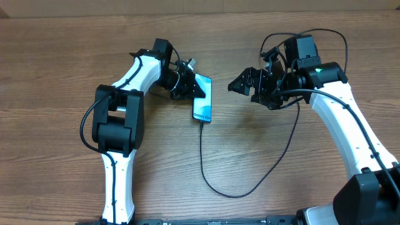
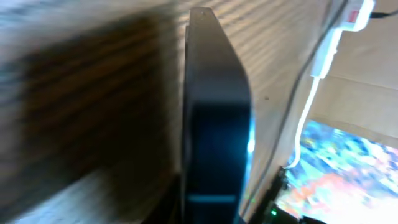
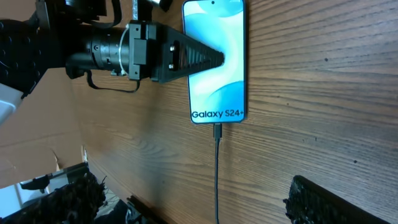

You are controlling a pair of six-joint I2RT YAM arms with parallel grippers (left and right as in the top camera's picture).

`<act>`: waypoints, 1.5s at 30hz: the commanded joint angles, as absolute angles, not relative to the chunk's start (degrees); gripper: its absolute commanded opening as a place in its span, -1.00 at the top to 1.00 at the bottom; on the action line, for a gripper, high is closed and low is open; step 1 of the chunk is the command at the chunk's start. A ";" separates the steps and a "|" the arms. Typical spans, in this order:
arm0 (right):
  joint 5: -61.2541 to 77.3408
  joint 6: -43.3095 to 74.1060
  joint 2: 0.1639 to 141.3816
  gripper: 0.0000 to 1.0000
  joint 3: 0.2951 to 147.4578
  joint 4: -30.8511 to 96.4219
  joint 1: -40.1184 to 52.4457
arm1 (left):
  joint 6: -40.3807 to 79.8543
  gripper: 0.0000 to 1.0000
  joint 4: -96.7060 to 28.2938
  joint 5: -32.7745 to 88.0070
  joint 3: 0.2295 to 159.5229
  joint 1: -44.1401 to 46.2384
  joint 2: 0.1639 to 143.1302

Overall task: Plug charger to phone and switch on socket
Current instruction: 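Release the phone flat on the table and raise the left gripper, then move the right gripper over the white power strip's switches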

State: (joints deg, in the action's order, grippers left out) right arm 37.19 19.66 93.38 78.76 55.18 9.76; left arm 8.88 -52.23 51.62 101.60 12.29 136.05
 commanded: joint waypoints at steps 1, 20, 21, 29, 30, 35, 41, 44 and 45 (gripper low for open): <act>36.88 19.20 93.01 -0.92 79.15 55.35 9.74 | 9.67 0.75 -51.86 48.01 101.62 12.45 135.81; 25.67 21.02 93.01 -0.99 79.18 61.82 9.56 | 9.85 -1.00 -55.61 27.03 101.82 11.68 135.83; 25.47 20.99 93.01 -0.99 79.22 62.08 9.56 | 9.85 -1.00 -55.92 26.00 101.86 11.49 135.79; 24.40 20.97 93.01 -1.00 79.35 65.65 6.02 | 9.85 -0.99 -61.06 19.22 108.09 8.14 130.17; 24.21 20.95 93.01 -1.00 79.57 66.46 5.10 | 9.85 -0.99 -61.34 18.81 109.32 7.77 128.75; 23.16 20.95 93.01 -1.00 81.14 69.82 -0.23 | 9.91 -1.00 -61.41 16.86 115.77 5.89 119.50; 23.18 20.99 93.01 -1.00 81.30 69.38 -3.97 | 9.89 -1.00 -60.36 12.53 119.42 4.47 110.87; 23.14 20.97 93.01 -1.00 81.30 69.17 -4.14 | 9.85 -0.99 -59.90 8.75 119.42 4.29 108.27; 23.14 20.97 93.01 -0.99 81.30 69.01 -4.14 | 9.85 -0.99 -59.90 7.38 119.42 4.29 107.85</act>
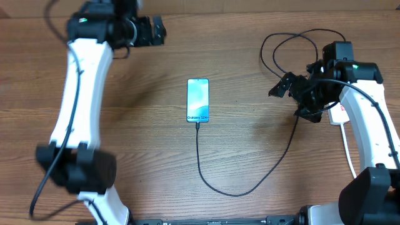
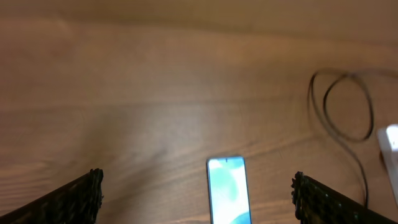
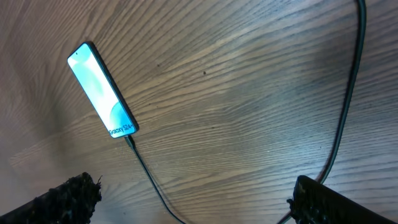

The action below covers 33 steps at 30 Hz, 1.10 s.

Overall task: Plug charger to phone and switch on socket
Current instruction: 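Move the right gripper over the white power strip's switches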

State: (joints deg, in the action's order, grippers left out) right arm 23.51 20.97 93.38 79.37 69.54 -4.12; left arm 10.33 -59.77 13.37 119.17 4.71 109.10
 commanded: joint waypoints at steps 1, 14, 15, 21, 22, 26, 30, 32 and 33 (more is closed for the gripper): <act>23.16 20.97 93.01 -1.00 81.30 68.60 -4.14 | 9.87 -0.99 -59.92 5.50 119.42 4.29 107.66; 20.14 21.02 93.01 -1.00 81.30 61.28 -4.16 | 9.85 -1.00 -60.03 2.50 119.33 4.29 107.90; 18.33 21.28 93.03 -1.00 81.30 60.60 -4.16 | 9.85 -1.00 -60.01 2.52 119.33 4.29 107.90; 13.93 23.77 93.30 -1.00 81.67 59.37 -4.21 | 9.87 -0.99 -60.01 2.52 119.33 4.29 107.90; 13.93 23.49 93.34 -0.99 82.24 59.20 -4.23 | 9.87 -1.00 -60.03 2.52 119.33 4.29 107.90; 10.87 22.04 94.15 -1.00 88.14 62.02 -4.23 | 9.85 -1.00 -60.01 2.52 119.33 4.29 107.90; 4.95 21.08 99.59 -1.00 100.55 70.19 -4.64 | 9.85 -1.00 -60.01 2.52 119.33 4.29 107.90; 4.84 19.59 104.01 -1.00 107.20 74.39 -5.67 | 9.87 -1.00 -60.01 2.52 119.33 4.29 107.90; 3.95 19.62 106.94 -1.00 110.98 76.90 -6.63 | 9.87 -1.00 -60.01 2.52 119.33 4.29 107.90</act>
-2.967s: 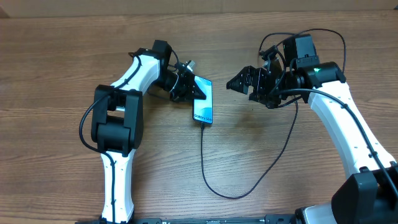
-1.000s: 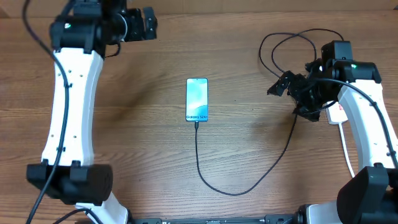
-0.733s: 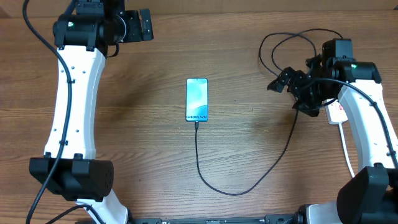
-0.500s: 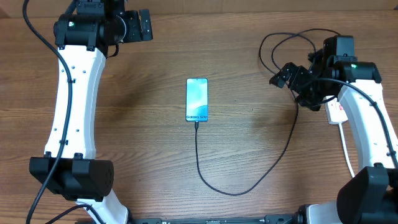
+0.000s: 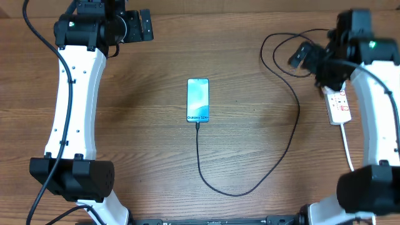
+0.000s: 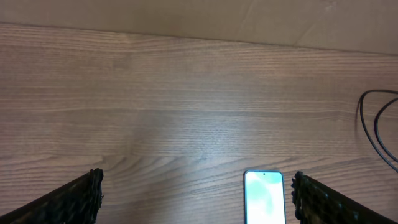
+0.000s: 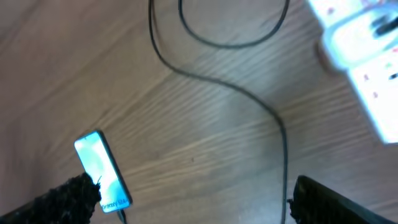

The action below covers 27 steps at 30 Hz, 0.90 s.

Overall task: Plug charger to phone and switch on socket
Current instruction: 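Move the right gripper over the white power strip's switches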

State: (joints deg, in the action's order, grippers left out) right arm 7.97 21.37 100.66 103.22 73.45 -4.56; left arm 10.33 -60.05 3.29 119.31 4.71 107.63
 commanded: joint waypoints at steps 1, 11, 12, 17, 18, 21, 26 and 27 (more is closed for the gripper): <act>3.01 19.62 109.38 -0.99 113.51 78.32 -7.64 | 9.87 -1.00 -60.03 2.52 119.33 4.29 107.90; -6.76 19.68 115.11 -1.00 116.16 74.50 -19.81 | 9.85 -1.00 -60.01 2.52 119.33 4.29 107.90; -8.93 19.68 115.11 -1.00 115.74 73.87 -20.88 | 9.85 -0.99 -60.01 2.52 119.33 4.29 107.90; -13.02 19.66 115.22 -1.00 115.50 73.10 -27.90 | 9.87 -1.00 -60.01 2.52 119.33 4.29 107.90; -13.02 19.64 115.22 -1.00 115.50 73.14 -29.30 | 9.87 -0.99 -60.01 2.52 119.33 4.29 107.90; -11.31 18.92 115.22 -1.00 115.46 73.21 -34.00 | 9.87 -1.00 -60.01 2.52 119.33 4.29 107.90; -6.63 14.92 115.52 -1.00 115.44 73.80 -36.47 | 9.87 -0.99 -60.01 2.52 119.33 4.29 107.90; -5.85 13.78 115.70 -1.00 115.44 73.82 -36.45 | 9.87 -1.00 -60.01 2.52 119.33 4.29 107.90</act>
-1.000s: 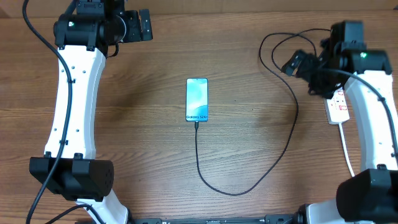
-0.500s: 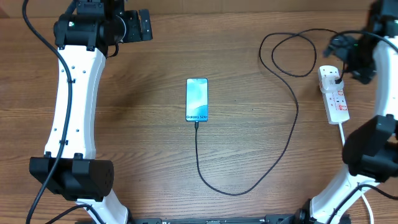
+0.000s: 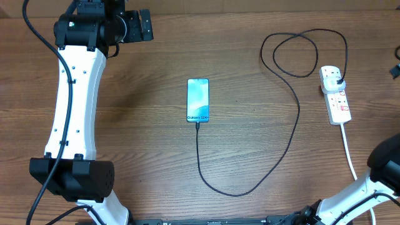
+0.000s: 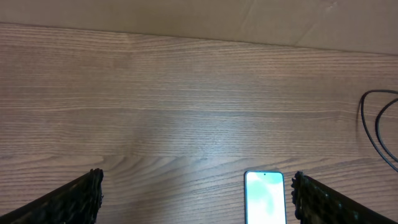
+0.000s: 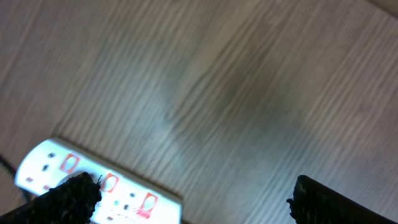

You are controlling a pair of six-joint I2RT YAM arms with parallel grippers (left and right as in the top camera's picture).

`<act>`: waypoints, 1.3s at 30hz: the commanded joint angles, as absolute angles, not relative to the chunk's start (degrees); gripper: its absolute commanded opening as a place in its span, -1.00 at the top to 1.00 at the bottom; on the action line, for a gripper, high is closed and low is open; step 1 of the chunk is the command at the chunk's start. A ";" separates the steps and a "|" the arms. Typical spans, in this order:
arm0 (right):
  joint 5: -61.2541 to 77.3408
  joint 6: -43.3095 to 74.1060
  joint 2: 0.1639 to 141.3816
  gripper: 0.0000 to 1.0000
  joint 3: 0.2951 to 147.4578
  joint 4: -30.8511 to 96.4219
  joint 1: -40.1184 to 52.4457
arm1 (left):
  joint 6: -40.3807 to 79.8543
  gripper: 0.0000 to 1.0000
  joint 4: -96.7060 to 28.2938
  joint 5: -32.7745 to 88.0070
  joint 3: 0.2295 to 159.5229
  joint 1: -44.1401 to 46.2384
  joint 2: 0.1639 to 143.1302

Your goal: Plug charger to phone and switch on socket

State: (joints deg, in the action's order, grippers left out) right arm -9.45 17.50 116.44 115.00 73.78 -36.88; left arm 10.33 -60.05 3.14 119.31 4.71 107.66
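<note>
The phone (image 3: pixel 197 100) lies face up mid-table with its screen lit, and it shows again in the left wrist view as the phone (image 4: pixel 265 196). A black charger cable (image 3: pixel 294 134) is plugged into its near end, loops across the table and ends at a plug on the white power strip (image 3: pixel 337 97). My left gripper (image 3: pixel 142 25) hangs open at the back left, far from the phone. Only a dark bit of my right gripper (image 3: pixel 396 67) shows at the right edge. Its wrist view has the right gripper (image 5: pixel 193 199) open, with the red-switched strip (image 5: pixel 93 180) below left.
The strip's own white lead (image 3: pixel 347 147) runs toward the front right. The cable makes a loose coil (image 3: pixel 304 53) at the back right. A cardboard wall (image 4: pixel 186 15) borders the table's far edge.
My right gripper was over the far end of the power strip; it now sits at the frame's right edge, leaving the strip uncovered. The left arm, phone and cable are unchanged.
First my left gripper was at the phone's left side, the phone tilted with the cable in it, and the right gripper was open just right of it. Then the phone lay straight, left arm at the back left. The right gripper stood nearer the strip, over it, now beyond it.
</note>
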 commanded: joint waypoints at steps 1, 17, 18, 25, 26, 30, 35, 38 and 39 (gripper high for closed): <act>-4.97 12.32 115.94 -1.00 115.44 73.82 -36.45 | 9.87 -1.00 -60.01 2.52 119.33 4.29 107.90; 6.24 8.43 124.20 -1.00 105.23 71.26 -34.98 | 9.85 -1.00 -60.01 2.52 119.33 4.29 107.90; 6.11 8.45 124.20 -1.00 103.26 69.38 -34.94 | 9.87 -1.00 -60.01 2.52 119.33 4.29 107.90; 6.98 8.43 124.22 -1.00 95.46 61.47 -34.94 | 9.87 -0.99 -60.01 2.52 119.33 4.29 107.90; 7.31 8.49 124.22 -1.00 94.74 60.51 -34.94 | 9.85 -1.00 -60.01 2.52 119.33 4.29 107.90; 9.30 8.49 124.22 -1.00 94.45 58.76 -34.94 | 9.87 -1.00 -60.03 2.52 119.33 4.29 107.90; 10.22 8.51 124.22 -0.99 94.45 57.93 -35.00 | 9.85 -0.99 -60.01 2.52 119.33 4.29 107.90; 10.22 8.71 124.22 -1.00 94.45 57.54 -34.94 | 9.87 -1.00 -60.01 2.52 119.33 4.29 107.90; 10.17 8.71 124.22 -1.00 94.45 57.54 -34.94 | 9.87 -1.00 -60.01 2.52 119.33 4.29 107.90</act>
